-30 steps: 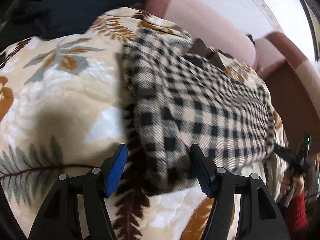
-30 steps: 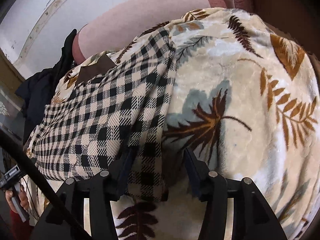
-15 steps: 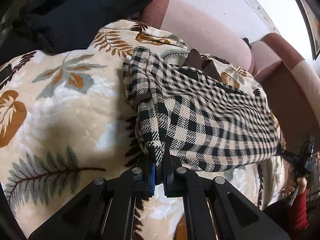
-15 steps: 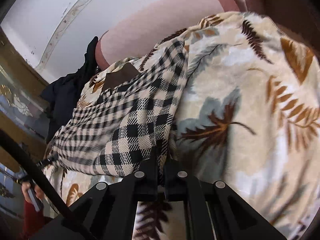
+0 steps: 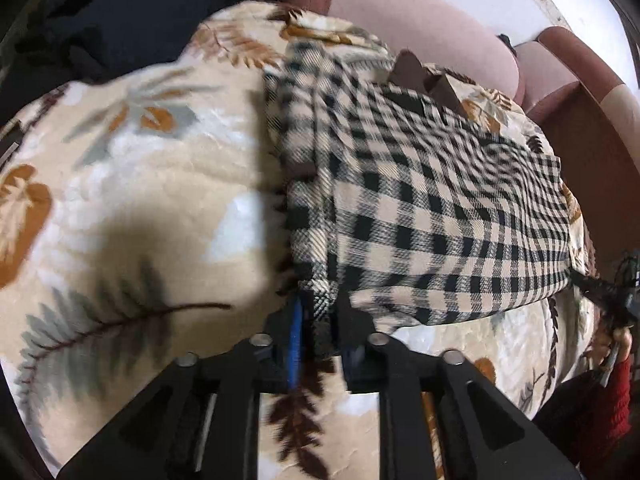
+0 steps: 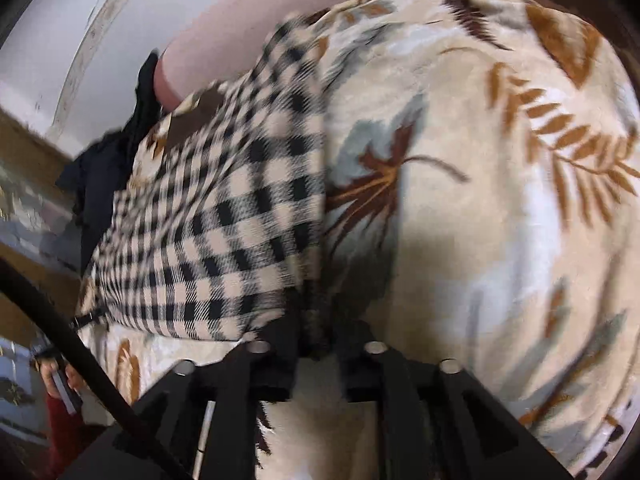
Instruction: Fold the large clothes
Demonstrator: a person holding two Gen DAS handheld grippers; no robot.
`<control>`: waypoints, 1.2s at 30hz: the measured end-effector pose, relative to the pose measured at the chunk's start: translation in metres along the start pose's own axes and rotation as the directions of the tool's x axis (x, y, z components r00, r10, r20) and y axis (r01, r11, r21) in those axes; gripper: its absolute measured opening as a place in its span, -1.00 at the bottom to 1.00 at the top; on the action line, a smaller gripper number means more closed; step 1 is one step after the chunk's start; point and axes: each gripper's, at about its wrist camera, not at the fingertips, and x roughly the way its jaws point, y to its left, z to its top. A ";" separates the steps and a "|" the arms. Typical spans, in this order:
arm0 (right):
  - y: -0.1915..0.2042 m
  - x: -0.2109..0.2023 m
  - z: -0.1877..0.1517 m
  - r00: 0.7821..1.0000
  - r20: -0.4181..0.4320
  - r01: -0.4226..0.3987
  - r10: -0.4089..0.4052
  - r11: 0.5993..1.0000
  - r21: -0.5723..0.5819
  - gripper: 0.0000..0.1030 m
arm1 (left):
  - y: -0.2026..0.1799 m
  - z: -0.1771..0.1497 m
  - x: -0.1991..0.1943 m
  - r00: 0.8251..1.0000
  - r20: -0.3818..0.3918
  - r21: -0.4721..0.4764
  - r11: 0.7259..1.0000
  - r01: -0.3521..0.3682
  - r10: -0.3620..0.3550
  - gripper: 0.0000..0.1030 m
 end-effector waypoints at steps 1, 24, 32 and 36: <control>-0.004 -0.012 0.005 0.998 0.057 0.007 -0.008 1.000 0.016 -0.52 | 0.004 0.002 -0.007 1.000 0.022 -0.010 1.000 0.004 -0.004 -0.48; 0.190 0.154 0.058 0.997 -0.074 -0.060 0.028 0.872 -0.486 -0.42 | -0.076 0.099 0.071 0.975 0.127 0.077 0.978 -0.193 0.182 -0.26; 0.148 0.184 0.108 0.991 0.058 0.135 -0.123 0.938 -0.321 -0.61 | -0.046 0.116 0.095 0.926 0.153 0.020 0.936 -0.351 0.344 -0.10; 0.123 0.171 0.125 0.984 0.117 0.160 -0.134 0.956 -0.247 -0.95 | -0.026 0.122 0.094 0.914 0.159 -0.056 0.928 -0.369 0.373 -0.01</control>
